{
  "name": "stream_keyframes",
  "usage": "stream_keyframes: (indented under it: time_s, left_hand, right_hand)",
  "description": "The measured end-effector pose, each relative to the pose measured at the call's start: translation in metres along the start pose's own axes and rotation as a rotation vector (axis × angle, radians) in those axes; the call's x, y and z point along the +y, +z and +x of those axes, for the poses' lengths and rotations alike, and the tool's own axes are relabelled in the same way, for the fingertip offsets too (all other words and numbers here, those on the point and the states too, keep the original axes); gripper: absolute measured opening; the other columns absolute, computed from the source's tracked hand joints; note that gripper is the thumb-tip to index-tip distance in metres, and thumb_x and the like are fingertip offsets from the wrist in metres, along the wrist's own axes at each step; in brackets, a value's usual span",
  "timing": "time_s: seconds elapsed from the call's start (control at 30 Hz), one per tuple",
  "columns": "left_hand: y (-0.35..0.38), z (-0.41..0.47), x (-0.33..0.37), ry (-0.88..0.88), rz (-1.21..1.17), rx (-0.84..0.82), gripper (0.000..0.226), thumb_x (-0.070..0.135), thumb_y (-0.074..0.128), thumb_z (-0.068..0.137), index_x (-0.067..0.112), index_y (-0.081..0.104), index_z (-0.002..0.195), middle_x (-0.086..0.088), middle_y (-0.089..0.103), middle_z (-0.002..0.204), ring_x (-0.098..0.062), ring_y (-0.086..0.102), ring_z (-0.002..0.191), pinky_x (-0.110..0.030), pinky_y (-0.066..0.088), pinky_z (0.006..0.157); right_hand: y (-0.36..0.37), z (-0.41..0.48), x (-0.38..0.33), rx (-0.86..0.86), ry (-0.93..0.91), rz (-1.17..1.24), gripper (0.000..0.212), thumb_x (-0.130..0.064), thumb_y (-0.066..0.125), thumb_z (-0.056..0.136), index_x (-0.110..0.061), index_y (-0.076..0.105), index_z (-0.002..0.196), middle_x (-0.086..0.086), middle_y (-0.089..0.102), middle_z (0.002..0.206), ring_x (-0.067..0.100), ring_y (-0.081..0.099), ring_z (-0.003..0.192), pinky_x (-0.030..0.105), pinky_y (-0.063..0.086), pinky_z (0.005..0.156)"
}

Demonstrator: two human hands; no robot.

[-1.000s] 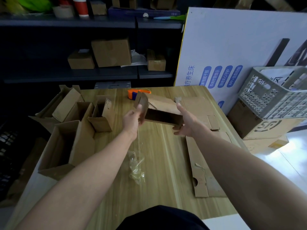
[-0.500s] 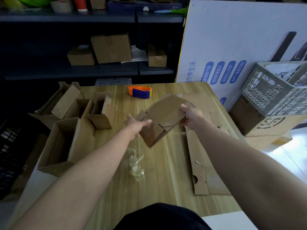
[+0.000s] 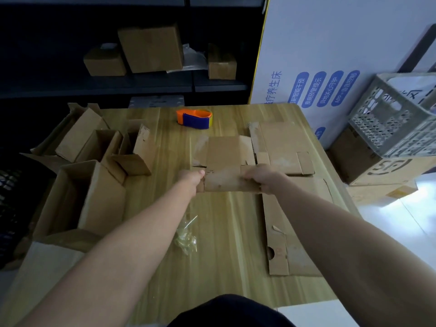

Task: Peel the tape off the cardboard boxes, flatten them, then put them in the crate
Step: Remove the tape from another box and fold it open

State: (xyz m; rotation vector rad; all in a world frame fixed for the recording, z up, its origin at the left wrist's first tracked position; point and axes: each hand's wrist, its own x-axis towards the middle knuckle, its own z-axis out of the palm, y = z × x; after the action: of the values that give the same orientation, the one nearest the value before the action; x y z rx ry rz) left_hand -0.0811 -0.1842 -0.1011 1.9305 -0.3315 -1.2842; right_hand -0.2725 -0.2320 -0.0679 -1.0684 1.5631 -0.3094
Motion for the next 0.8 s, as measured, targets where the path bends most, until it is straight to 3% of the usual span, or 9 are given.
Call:
stream_keyframes:
  time_s: [0.1,0.23,0.3,0.4,0.47,0.57,0.63,0.7,0.8]
  left_hand:
    - [0.010,0.013,-0.003,0.010,0.017,0.039,0.048,0.007,0.066,0.086,0.001,0.048,0.129,-0.017,0.056,0.128,-0.030,0.057,0.110,-0.040,0.048,0.094]
    - [0.023,0.031,0.006,0.193,0.141,0.108,0.054,-0.002,0.069,0.079,0.011,0.047,0.126,-0.010,0.057,0.122,-0.016,0.054,0.086,-0.025,0.043,0.070]
    - [0.028,0.044,0.012,0.258,0.200,0.101,0.066,-0.002,0.071,0.077,0.015,0.041,0.133,-0.009,0.053,0.129,-0.018,0.056,0.095,-0.024,0.045,0.072]
    - [0.034,0.062,0.019,0.299,0.356,0.133,0.095,0.000,0.073,0.076,0.024,0.017,0.149,-0.005,0.044,0.142,-0.026,0.048,0.123,-0.032,0.044,0.090]
    - [0.037,0.073,0.017,0.273,0.502,0.119,0.093,0.004,0.073,0.078,0.027,0.018,0.149,-0.007,0.043,0.143,-0.027,0.049,0.123,-0.031,0.043,0.089]
    - [0.039,0.090,0.008,0.291,0.740,0.077,0.085,0.009,0.070,0.083,0.031,0.021,0.149,-0.007,0.016,0.155,-0.027,0.035,0.134,-0.033,0.039,0.100]
    - [0.041,0.102,0.004,0.423,0.928,0.043,0.074,0.011,0.062,0.088,0.030,0.023,0.148,0.001,0.006,0.158,-0.025,0.019,0.142,-0.037,0.028,0.112]
    - [0.043,0.113,0.004,0.534,1.120,-0.009,0.062,0.012,0.050,0.095,0.027,0.024,0.149,0.005,0.011,0.158,-0.024,0.006,0.145,-0.041,0.015,0.117]
    - [0.045,0.129,0.002,0.533,1.287,-0.065,0.057,0.014,0.043,0.098,0.026,0.021,0.149,0.006,0.010,0.159,-0.025,-0.002,0.146,-0.043,0.002,0.117]
  right_hand:
    - [-0.003,0.014,-0.001,0.055,-0.041,-0.156,0.047,-0.013,0.063,0.087,-0.008,0.043,0.130,0.007,0.051,0.100,0.024,0.055,0.086,0.041,0.054,0.079]
    - [-0.009,0.040,-0.021,0.093,-0.138,-0.254,0.050,-0.016,0.063,0.088,-0.008,0.043,0.133,0.015,0.059,0.111,0.032,0.063,0.091,0.041,0.054,0.076]
    - [-0.008,0.056,-0.030,0.111,-0.169,-0.351,0.055,-0.016,0.061,0.089,-0.011,0.037,0.139,0.014,0.057,0.115,0.030,0.061,0.097,0.040,0.055,0.081]
    - [-0.003,0.084,-0.032,0.126,-0.199,-0.504,0.079,-0.020,0.059,0.089,-0.019,0.009,0.149,0.013,0.053,0.121,0.024,0.056,0.090,0.032,0.049,0.068]
    - [0.005,0.101,-0.027,0.103,-0.242,-0.732,0.082,-0.015,0.058,0.089,-0.018,0.004,0.150,0.013,0.046,0.133,0.024,0.058,0.094,0.029,0.047,0.065]
    - [0.012,0.125,-0.009,0.066,-0.350,-1.089,0.068,-0.006,0.055,0.088,-0.024,0.022,0.145,0.005,0.005,0.156,0.034,0.027,0.135,0.037,0.043,0.095]
    - [0.015,0.140,0.005,0.104,-0.412,-1.094,0.072,-0.007,0.051,0.088,-0.027,0.013,0.146,0.005,0.001,0.155,0.036,0.007,0.141,0.044,0.027,0.109]
    - [0.016,0.152,0.014,0.102,-0.519,-1.222,0.071,-0.007,0.043,0.090,-0.022,0.007,0.149,0.002,0.001,0.157,0.029,-0.006,0.144,0.042,0.007,0.116]
    - [0.019,0.168,0.018,0.023,-0.559,-1.344,0.067,-0.007,0.041,0.093,-0.010,0.007,0.150,0.003,0.007,0.158,0.023,-0.005,0.145,0.038,0.001,0.117]
